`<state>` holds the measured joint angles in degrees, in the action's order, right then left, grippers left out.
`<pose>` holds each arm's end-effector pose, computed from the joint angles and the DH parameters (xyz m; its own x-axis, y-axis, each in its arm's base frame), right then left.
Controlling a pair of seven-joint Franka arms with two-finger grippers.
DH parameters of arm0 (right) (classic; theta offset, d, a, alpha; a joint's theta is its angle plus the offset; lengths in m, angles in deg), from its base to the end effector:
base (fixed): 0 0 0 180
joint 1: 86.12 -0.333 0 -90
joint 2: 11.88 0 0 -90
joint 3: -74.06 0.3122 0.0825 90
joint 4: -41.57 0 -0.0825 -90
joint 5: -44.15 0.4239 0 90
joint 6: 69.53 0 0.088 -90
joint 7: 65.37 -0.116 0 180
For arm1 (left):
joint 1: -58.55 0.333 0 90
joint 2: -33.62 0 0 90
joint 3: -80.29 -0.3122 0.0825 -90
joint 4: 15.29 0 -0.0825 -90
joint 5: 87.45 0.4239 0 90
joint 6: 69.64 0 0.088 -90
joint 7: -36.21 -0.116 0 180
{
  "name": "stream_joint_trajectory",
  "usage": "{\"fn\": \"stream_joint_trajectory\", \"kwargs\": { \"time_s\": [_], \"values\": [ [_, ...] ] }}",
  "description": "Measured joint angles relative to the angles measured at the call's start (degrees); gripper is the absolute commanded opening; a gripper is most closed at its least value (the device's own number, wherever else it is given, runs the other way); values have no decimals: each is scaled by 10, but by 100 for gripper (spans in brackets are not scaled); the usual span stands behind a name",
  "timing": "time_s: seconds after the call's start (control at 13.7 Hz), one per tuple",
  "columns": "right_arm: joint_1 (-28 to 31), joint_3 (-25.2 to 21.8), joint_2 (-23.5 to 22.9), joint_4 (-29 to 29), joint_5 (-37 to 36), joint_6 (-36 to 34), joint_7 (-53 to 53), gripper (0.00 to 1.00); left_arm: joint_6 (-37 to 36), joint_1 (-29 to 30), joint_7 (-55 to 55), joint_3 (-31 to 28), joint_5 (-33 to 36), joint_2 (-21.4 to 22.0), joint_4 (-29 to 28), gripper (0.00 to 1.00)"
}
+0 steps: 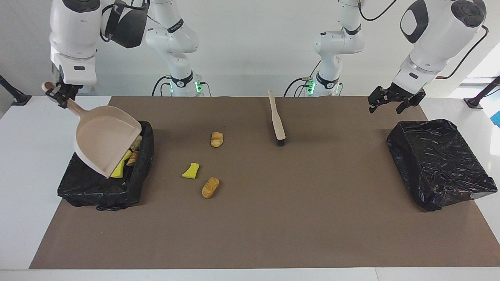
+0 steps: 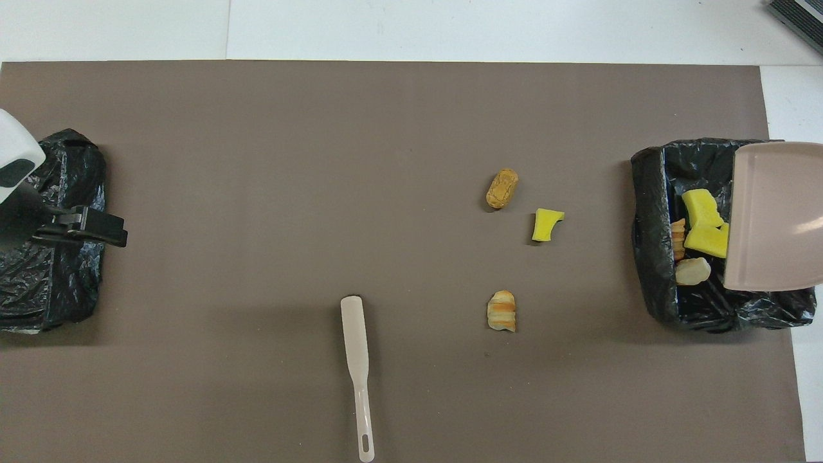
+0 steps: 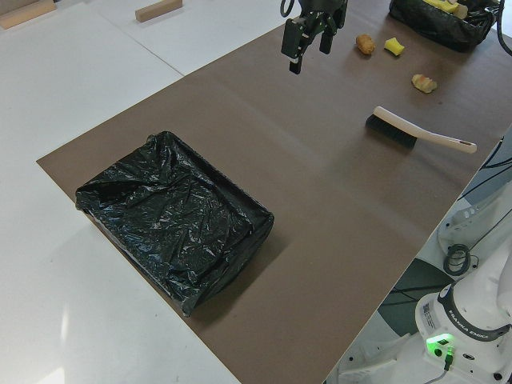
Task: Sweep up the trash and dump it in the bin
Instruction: 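Bring the dustpan back and set it on the table with the right gripper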
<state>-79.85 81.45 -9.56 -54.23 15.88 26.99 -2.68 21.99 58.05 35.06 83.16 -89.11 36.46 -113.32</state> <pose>0.5936 -0.0369 0.6063 0.4164 0.8134 -0.4063 0.9066 -0.3374 0.2536 0.5760 -0.0378 0.5715 0.9951 -0.0777 -0.0616 -0.0761 -0.9967 0.0276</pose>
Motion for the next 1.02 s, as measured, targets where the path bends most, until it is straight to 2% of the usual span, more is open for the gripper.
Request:
{"fn": "stream_joint_trajectory", "kwargs": {
  "time_s": [0.22,0.44,0.8,1.02],
  "values": [
    [-53,10,-11,-2,55,-5,-168,0,0,0,0,1,0,2,6,100],
    [-120,12,-50,-4,112,-2,-379,0,0,0,0,1,0,4,9,100],
    [-210,13,-151,-1,170,124,-653,0,0,0,0,1,1,4,9,100],
    [-271,12,-226,45,172,160,-814,0,0,0,0,1,1,4,9,100]
  ]
}}
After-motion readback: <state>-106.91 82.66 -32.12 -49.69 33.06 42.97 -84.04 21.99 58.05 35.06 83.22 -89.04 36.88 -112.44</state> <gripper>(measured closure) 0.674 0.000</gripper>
